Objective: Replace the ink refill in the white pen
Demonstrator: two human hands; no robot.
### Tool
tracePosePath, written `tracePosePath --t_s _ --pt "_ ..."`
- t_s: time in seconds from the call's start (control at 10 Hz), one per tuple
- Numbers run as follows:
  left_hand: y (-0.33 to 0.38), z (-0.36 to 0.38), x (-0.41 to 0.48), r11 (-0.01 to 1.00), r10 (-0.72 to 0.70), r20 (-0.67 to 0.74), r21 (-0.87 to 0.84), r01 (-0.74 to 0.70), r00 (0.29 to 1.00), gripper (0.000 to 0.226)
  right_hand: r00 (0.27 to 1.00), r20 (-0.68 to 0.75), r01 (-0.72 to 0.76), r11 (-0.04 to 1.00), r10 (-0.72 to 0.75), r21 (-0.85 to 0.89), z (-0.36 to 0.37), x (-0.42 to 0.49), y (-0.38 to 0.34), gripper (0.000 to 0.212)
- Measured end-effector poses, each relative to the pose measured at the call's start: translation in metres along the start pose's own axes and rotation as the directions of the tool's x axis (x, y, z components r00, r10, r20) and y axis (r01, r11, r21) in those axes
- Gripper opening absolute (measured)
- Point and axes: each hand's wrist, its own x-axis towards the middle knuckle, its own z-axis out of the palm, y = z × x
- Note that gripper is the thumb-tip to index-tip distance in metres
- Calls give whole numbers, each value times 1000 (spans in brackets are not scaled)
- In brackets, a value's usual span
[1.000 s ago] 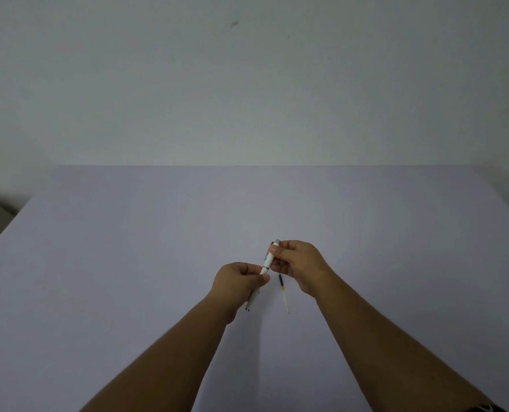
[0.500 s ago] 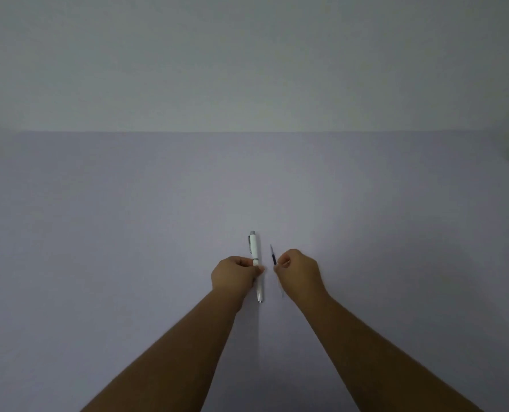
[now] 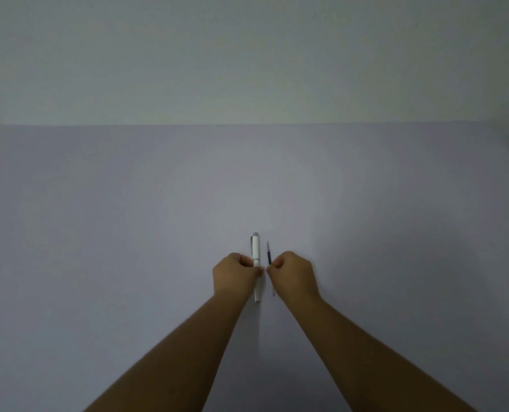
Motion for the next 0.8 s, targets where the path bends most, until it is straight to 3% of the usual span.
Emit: tracePosePath --t_s 0.8 --pt "2 -6 -7 1000 10 -24 4 -10 1000 23 1000 -21 -9 998 10 56 -1 -3 4 11"
